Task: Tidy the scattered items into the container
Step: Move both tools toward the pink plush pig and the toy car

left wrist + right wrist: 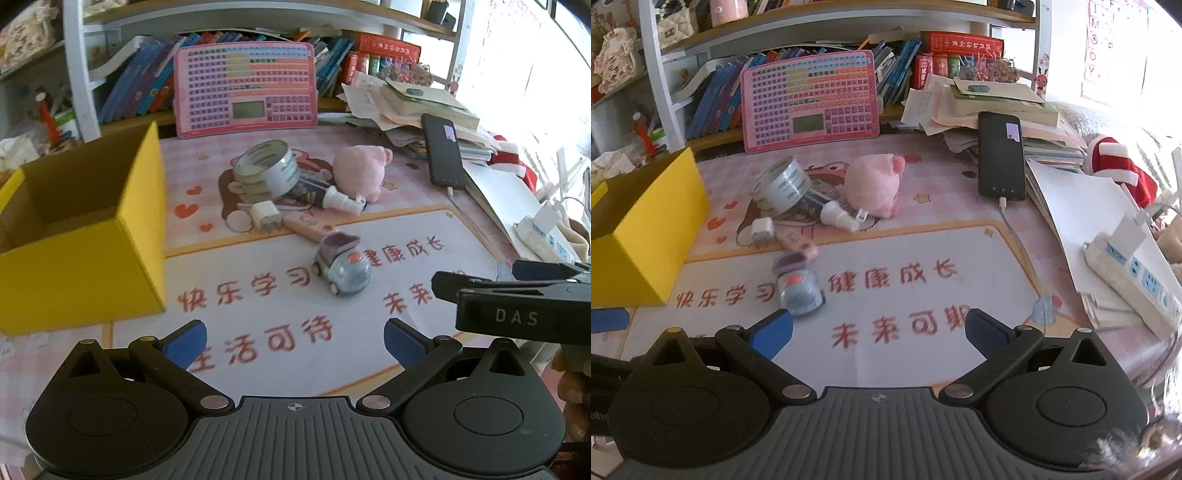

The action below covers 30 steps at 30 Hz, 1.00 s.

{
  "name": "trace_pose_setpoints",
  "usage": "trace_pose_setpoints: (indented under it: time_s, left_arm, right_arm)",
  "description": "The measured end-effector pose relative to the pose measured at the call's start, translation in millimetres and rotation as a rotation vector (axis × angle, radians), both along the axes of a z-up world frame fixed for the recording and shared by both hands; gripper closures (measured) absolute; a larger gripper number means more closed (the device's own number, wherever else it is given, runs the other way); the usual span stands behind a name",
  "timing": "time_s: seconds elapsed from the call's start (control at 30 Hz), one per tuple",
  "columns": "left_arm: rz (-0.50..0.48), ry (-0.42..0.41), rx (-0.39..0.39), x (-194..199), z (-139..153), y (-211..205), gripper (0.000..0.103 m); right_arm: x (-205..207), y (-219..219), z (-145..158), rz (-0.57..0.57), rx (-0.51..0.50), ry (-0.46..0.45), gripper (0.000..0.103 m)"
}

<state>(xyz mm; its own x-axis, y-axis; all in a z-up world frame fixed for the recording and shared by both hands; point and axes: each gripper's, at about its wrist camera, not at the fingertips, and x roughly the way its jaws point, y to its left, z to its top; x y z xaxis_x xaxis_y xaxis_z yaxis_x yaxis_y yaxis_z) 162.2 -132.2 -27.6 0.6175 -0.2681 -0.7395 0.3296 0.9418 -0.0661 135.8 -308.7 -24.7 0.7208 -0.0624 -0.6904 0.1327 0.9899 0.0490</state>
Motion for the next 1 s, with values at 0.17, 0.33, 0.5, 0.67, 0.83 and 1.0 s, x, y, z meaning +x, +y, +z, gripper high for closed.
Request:
trace_pose_setpoints:
  time_s: [0.17,0.33,0.5,0.67,0.83,1.0]
  left_arm:
    - [-0.02,0.02,0.004,21,-2,-20,0.001]
    - [-0.047,0.032,0.034,44,-7,-40,0.001]
    - [-0.036,0.067,0.045,66,-15,-56,0.006]
    - [-0.027,0.081,0.043,83,-19,-70,0.008]
    - [-0.024,0.103,0.044,96,-25,-81,0.01]
    - [-0.019,0.123,0.051,105,-30,-87,0.01]
  right_arm:
    - [22,-15,-2,0.014,0.012,0.008,0.001]
    - [45,-30,-6,0.013,0.043,0.017,0.001]
    - [67,-40,-9,0.011,0.08,0.019,0.001]
    - [93,-49,-11,0.023,0.087,0.023,0.001]
    - [122,-56,-13,0.043,0.098,0.04,0.001]
    - [153,-55,-17,0.079,0.093,0.049,0.001]
